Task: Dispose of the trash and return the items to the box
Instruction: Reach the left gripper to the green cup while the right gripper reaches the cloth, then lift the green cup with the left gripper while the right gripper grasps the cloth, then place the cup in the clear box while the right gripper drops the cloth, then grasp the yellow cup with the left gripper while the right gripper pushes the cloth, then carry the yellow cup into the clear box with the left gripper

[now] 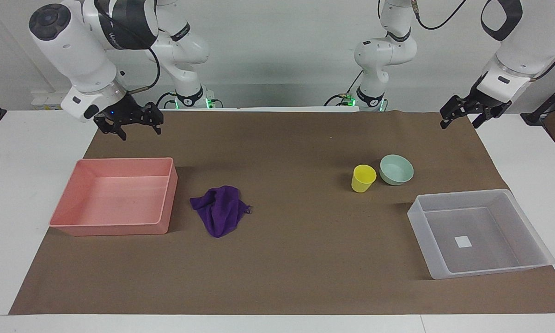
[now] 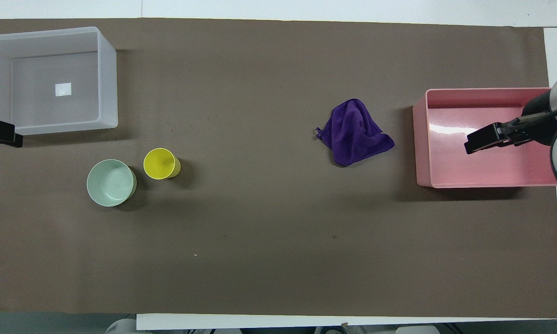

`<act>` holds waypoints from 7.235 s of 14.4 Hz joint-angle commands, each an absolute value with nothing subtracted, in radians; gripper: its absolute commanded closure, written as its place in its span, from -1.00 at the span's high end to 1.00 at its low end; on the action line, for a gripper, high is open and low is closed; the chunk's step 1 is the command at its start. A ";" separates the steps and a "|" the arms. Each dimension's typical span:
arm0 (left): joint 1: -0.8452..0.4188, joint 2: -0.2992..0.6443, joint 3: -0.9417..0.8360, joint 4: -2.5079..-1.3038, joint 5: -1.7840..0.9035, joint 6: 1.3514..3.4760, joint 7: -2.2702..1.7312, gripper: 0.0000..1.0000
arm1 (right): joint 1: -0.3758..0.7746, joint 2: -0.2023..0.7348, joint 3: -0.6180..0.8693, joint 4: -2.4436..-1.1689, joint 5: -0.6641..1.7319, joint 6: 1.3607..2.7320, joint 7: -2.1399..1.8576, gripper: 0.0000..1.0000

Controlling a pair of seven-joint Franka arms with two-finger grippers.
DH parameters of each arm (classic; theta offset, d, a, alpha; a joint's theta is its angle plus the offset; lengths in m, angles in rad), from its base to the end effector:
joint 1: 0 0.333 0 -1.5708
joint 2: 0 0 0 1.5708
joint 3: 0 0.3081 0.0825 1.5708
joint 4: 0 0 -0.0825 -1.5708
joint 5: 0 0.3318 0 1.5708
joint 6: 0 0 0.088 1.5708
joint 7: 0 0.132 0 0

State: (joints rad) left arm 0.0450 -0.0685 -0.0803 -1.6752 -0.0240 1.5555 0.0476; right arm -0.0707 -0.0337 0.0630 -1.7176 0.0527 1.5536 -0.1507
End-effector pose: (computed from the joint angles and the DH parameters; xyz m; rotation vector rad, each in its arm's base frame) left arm 0.4765 -0.0213 0.5801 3.1191 -0.1285 -0.0801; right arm 0.4812 0.0038 0.5461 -3.0672 -0.2155 0.1939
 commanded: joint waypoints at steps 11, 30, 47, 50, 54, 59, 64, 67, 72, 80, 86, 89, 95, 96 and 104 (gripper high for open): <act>0.035 -0.252 -0.089 -2.334 -0.008 2.020 -0.012 1.00 | 0.075 0.020 0.063 -1.819 0.069 1.830 -0.028 0.97; -0.041 -0.071 -0.081 -2.052 -0.011 1.869 -0.127 -1.00 | 0.229 0.275 0.061 -1.956 0.067 2.228 0.069 -0.94; 0.155 0.540 -0.077 -1.426 -0.051 2.056 -0.103 -1.00 | -0.042 -0.063 0.049 -1.807 0.046 1.681 -0.038 -1.00; 0.173 0.545 -0.075 -1.505 -0.076 2.060 -0.106 -1.00 | -0.187 -0.067 0.051 -1.827 0.046 1.693 -0.178 -1.00; 0.144 0.523 -0.057 -1.548 -0.049 2.115 -0.123 1.00 | -0.258 -0.061 0.049 -1.942 0.046 1.822 -0.261 -1.00; 0.051 0.254 -0.058 -1.572 0.018 1.878 -0.158 1.00 | -0.256 0.047 0.049 -2.043 0.046 2.034 -0.259 -0.99; -0.211 0.005 -0.063 -2.010 0.020 1.934 -0.430 1.00 | -0.256 0.110 0.049 -2.118 0.044 2.177 -0.259 -0.73; -0.271 -0.089 -0.066 -2.248 0.017 2.124 -0.546 0.99 | -0.253 0.109 0.051 -2.102 0.044 2.146 -0.261 0.49; -0.278 -0.077 -0.067 -2.391 0.014 2.299 -0.599 -0.45 | -0.241 0.043 0.058 -2.007 0.044 1.972 -0.264 0.99; -0.278 0.029 -0.064 -2.161 -0.015 2.284 -0.603 -1.00 | -0.045 0.014 0.063 -1.864 0.048 1.815 -0.057 0.99; -0.097 0.118 -0.057 -1.723 -0.025 1.984 -0.543 -1.00 | -0.005 0.021 0.063 -1.675 0.034 1.553 -0.049 0.99; 0.059 0.217 -0.054 -1.622 -0.011 1.983 -0.512 -1.00 | -0.014 0.015 0.060 -1.602 0.035 1.435 -0.060 0.99; 0.124 0.414 -0.054 -1.471 -0.052 1.974 -0.512 -1.00 | -0.008 -0.017 0.057 -1.597 0.080 1.420 -0.101 0.99; 0.124 0.414 -0.054 -1.494 -0.052 1.976 -0.512 -1.00 | -0.002 -0.018 0.058 -1.600 0.071 1.427 -0.095 0.99; 0.118 0.465 -0.054 -1.578 -0.063 2.058 -0.511 0.22 | -0.012 -0.029 0.058 -1.623 0.020 1.450 -0.046 0.99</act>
State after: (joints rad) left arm 0.1229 0.4793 -0.0599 -1.5367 -0.0493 2.0181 -0.5093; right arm -0.0070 -0.0124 0.0535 -1.6023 0.0306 1.4375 -0.0653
